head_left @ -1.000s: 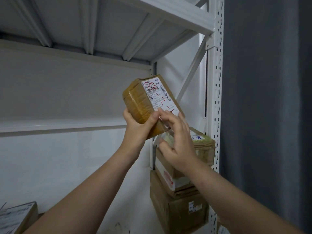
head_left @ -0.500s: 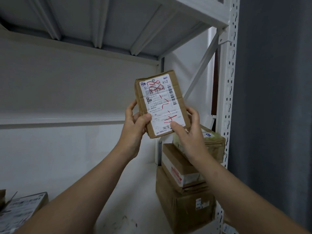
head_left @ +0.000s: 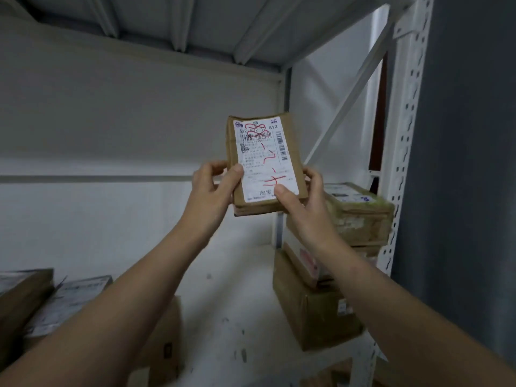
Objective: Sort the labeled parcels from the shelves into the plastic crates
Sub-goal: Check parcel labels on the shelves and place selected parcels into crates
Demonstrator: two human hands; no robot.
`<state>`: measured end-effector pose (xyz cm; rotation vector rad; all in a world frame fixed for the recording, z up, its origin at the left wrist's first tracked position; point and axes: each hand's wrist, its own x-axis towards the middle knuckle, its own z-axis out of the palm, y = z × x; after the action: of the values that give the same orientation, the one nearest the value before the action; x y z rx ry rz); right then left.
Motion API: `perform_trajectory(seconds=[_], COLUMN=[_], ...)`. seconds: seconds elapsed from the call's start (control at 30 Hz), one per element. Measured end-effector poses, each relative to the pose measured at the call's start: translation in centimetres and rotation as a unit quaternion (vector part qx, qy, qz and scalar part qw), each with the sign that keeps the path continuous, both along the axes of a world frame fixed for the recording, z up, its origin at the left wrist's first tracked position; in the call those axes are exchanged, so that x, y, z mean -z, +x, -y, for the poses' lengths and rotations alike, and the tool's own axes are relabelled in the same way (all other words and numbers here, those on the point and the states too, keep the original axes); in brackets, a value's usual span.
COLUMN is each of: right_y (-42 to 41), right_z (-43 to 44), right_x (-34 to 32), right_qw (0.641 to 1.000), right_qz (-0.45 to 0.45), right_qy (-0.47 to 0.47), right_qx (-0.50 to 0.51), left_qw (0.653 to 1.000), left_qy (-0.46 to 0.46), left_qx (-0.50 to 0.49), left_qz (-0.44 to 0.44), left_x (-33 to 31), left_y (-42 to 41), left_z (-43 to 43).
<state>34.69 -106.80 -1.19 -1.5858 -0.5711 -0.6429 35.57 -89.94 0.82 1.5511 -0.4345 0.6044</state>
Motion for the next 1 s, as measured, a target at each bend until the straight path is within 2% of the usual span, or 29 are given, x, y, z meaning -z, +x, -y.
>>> perform_trajectory(seconds=[0.07, 0.2, 0.3, 0.43, 0.5, 0.6, 0.7, 0.77, 0.9, 1.0], right_y=[0.3, 1.1, 1.1, 0.9, 0.7, 0.3, 0.2, 0.2, 0.1, -0.1], right_z=[-2.3, -8.0, -11.5, -14.5, -15.5, -16.3, -16.8, -17.1, -18.1, -18.3], right_x=[1.6, 5.3, 8.0, 11.7, 13.4, 15.9, 18.2, 19.4, 20.7, 20.6], right_qw=[0.999, 0.997, 0.994, 0.989, 0.985, 0.979, 0.975, 0.97, 0.957, 0.95], right_qz=[-0.024, -0.05, -0.075, -0.067, -0.064, -0.051, -0.049, -0.051, -0.055, -0.06], right_qy=[-0.025, -0.051, -0.06, -0.125, -0.162, -0.195, -0.212, -0.229, -0.279, -0.299], right_qx=[-0.014, -0.035, -0.053, -0.035, -0.019, 0.011, 0.043, 0.055, 0.06, 0.073], left_qw=[0.993, 0.979, 0.942, 0.895, 0.863, 0.792, 0.712, 0.673, 0.628, 0.623], left_qy=[0.08, 0.174, 0.295, 0.384, 0.434, 0.528, 0.619, 0.643, 0.679, 0.688], left_qx=[-0.087, -0.101, -0.152, -0.226, -0.258, -0.305, -0.331, -0.363, -0.38, -0.373], left_qz=[-0.01, -0.036, -0.056, -0.024, -0.017, -0.028, 0.013, 0.032, 0.009, 0.006], left_x=[1.3, 3.8, 6.2, 10.5, 12.4, 14.3, 16.0, 17.2, 18.9, 18.9], left_y=[-1.3, -4.9, -6.0, -6.2, -6.1, -5.9, -5.7, -5.9, -6.4, -6.3], left_z=[-3.2, -8.7, -11.6, -14.1, -14.7, -15.2, -15.8, -16.3, -16.9, -17.2])
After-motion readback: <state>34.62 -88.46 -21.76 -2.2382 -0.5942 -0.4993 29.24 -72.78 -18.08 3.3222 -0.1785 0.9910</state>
